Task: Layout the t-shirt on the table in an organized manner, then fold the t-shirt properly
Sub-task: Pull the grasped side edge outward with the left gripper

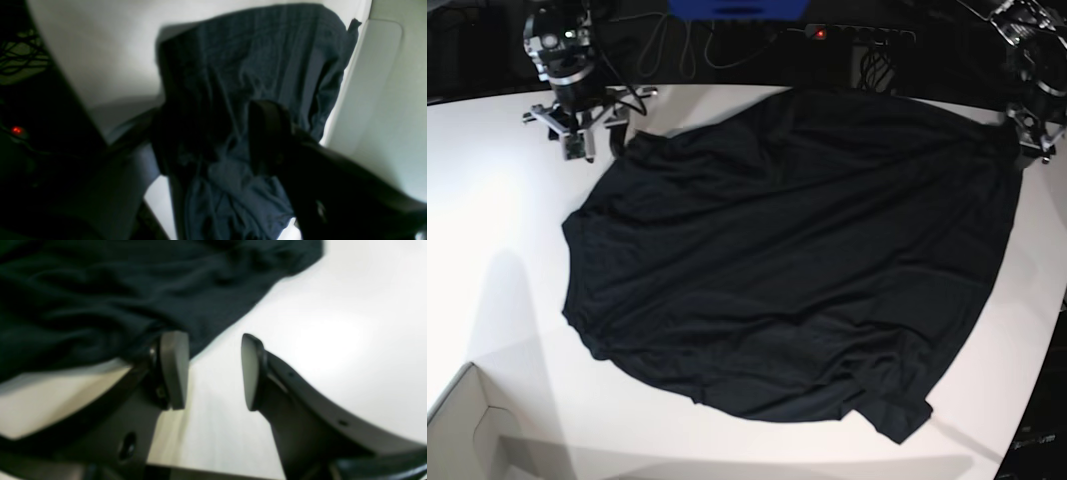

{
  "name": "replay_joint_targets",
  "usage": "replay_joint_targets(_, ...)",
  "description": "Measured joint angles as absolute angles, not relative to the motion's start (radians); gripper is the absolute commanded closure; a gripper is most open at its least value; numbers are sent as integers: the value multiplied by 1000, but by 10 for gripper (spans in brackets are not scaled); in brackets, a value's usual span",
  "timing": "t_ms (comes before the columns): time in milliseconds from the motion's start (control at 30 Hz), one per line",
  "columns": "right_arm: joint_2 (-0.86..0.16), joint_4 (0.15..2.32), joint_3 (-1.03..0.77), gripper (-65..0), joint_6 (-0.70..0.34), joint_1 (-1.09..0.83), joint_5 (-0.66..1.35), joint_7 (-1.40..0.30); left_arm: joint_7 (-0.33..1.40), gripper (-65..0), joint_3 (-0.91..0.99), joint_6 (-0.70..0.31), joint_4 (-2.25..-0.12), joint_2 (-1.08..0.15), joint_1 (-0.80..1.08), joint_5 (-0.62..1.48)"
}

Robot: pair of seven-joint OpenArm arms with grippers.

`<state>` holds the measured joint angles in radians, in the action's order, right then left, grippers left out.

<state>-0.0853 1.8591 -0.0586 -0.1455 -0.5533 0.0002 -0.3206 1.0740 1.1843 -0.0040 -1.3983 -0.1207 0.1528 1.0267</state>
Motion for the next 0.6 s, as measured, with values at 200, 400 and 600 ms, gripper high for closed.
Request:
replay_joint_targets(200, -100, 1858, -55, -264, -150, -442, 1, -329, 1066, -321, 1188, -19, -1543, -136, 152, 1127)
replay_joint_targets(400, -118, 1786, -56, -218, -162, -228, -1, -340, 1058, -321, 1102, -11, -1574, -142, 4, 1105)
replay_joint_targets(600, -150, 1436, -57, -1, -153, 131, -3, -331, 1064, -321, 951, -1, -1576, -130, -30, 935)
